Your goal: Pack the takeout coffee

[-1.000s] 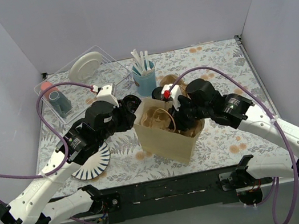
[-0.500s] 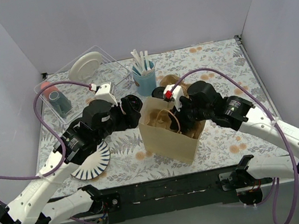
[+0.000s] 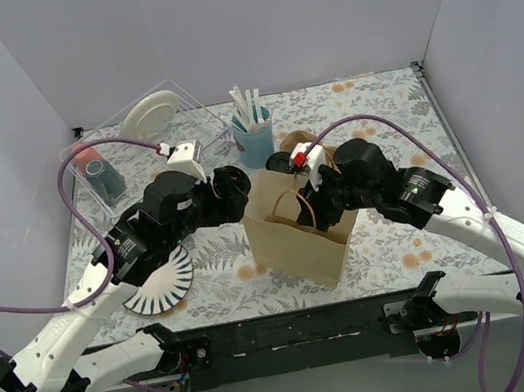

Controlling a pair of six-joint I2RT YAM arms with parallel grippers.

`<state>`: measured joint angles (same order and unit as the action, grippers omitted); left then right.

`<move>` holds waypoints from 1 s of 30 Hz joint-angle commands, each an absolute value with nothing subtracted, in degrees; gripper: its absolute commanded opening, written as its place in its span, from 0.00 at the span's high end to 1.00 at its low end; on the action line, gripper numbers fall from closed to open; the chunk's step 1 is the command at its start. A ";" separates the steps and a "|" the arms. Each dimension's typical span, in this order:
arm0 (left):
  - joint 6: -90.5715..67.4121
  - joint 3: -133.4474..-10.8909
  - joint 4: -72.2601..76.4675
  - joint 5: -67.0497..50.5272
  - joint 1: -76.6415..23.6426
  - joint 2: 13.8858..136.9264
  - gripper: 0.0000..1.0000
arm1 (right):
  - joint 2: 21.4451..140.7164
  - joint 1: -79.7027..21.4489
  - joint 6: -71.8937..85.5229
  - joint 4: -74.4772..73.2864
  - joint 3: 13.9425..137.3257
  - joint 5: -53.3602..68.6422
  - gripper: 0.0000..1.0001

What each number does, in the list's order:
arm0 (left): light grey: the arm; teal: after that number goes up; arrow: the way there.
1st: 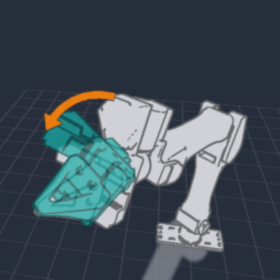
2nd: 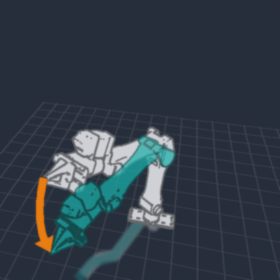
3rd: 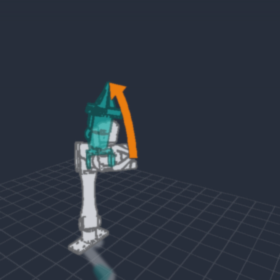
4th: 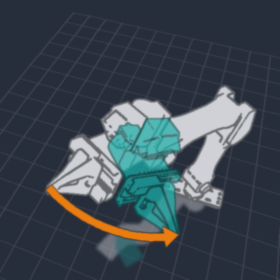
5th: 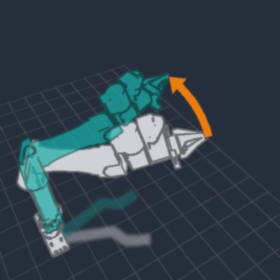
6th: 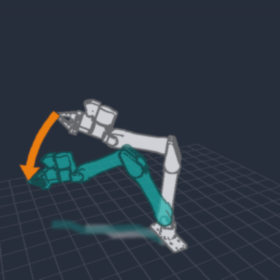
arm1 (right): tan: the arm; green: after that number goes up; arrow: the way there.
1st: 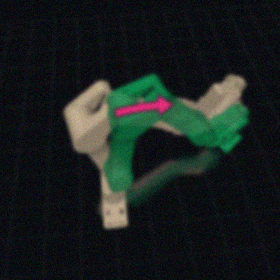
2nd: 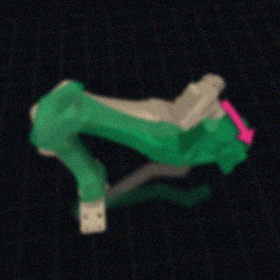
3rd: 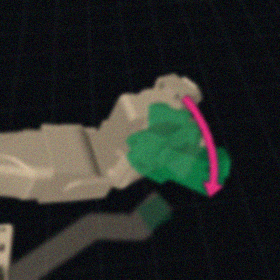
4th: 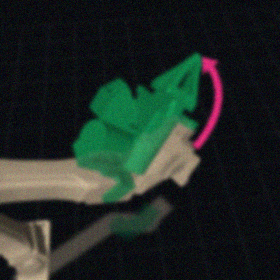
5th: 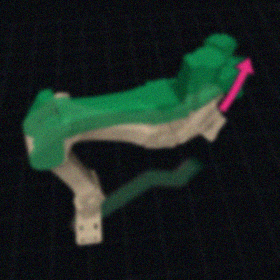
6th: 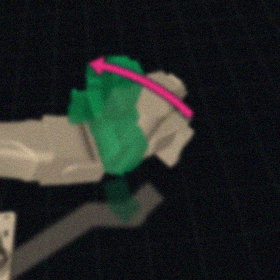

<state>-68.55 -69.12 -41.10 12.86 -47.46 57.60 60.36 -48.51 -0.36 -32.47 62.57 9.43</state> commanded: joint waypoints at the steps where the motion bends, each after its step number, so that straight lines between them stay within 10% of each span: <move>1: -66.53 -71.98 -42.27 13.18 -47.37 59.49 0.30 | 58.98 -48.78 2.98 -31.29 68.55 11.86 0.50; 12: -64.25 -70.75 -40.43 13.97 -47.37 62.49 0.40 | 56.25 -48.78 8.70 -31.73 78.56 9.58 0.50; 23: -64.77 -71.72 -42.88 12.48 -47.37 61.88 0.98 | 58.27 -48.78 8.18 -29.09 86.73 7.03 0.49; 30: -73.55 -68.21 -50.44 12.39 -47.37 52.31 0.94 | 58.98 -48.78 9.66 -26.29 90.36 0.37 0.49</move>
